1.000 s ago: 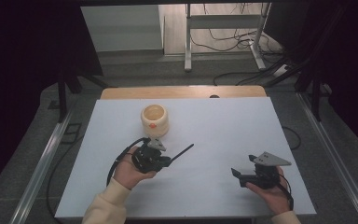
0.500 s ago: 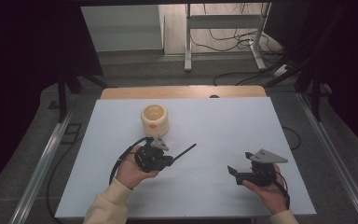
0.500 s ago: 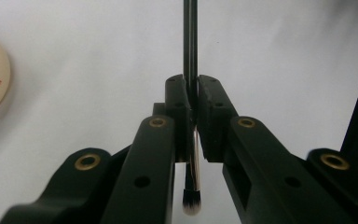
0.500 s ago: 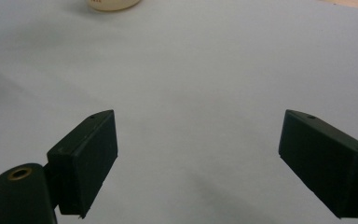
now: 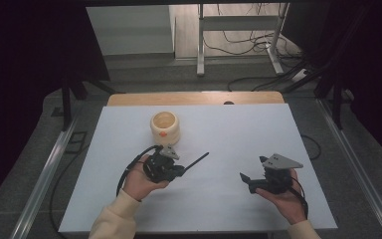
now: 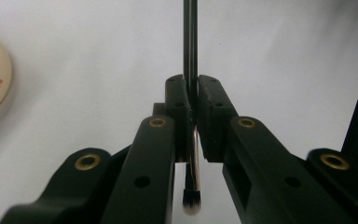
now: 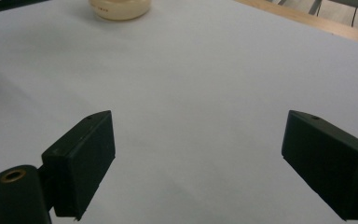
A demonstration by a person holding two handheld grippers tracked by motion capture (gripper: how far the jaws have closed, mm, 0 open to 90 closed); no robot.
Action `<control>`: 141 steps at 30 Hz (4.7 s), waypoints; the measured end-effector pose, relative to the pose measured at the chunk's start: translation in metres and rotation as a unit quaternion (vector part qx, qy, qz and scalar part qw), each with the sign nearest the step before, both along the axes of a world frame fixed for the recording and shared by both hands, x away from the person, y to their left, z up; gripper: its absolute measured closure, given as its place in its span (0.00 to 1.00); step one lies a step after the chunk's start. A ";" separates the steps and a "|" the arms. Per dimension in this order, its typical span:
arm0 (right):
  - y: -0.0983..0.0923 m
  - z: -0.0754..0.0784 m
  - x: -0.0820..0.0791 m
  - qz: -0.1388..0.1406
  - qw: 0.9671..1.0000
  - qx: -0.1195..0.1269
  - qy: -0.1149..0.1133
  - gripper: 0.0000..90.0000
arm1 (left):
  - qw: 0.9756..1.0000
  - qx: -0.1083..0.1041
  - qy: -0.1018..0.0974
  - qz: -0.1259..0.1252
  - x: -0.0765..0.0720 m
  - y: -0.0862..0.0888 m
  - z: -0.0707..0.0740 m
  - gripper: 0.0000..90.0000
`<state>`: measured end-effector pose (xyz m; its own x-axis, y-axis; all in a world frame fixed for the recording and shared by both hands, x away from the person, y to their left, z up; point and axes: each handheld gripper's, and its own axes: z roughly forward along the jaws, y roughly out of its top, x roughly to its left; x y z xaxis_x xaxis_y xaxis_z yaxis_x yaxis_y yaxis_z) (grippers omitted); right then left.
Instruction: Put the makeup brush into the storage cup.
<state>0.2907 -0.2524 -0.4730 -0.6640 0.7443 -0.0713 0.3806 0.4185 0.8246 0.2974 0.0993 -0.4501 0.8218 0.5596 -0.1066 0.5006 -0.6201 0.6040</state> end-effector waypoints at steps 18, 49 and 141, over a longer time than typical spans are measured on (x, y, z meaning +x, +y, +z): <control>0.051 0.009 0.007 0.070 0.997 -0.032 -0.014 0.13 | 1.000 0.008 0.006 -0.010 0.000 -0.008 -0.004 0.93; 0.090 0.010 0.009 0.112 0.989 -0.087 -0.029 0.15 | 0.999 0.020 0.020 -0.028 0.001 -0.017 -0.011 0.93; 0.094 -0.007 0.013 0.169 0.981 -0.095 -0.011 0.92 | 0.983 -0.127 -0.064 0.114 -0.008 0.040 -0.001 0.22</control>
<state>0.3037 -0.1582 -0.4795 -0.8675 0.4534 -0.2046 0.1762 0.6648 0.7260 0.2894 0.1391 -0.4510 0.6940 0.6993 -0.1709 0.5186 -0.3210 0.7925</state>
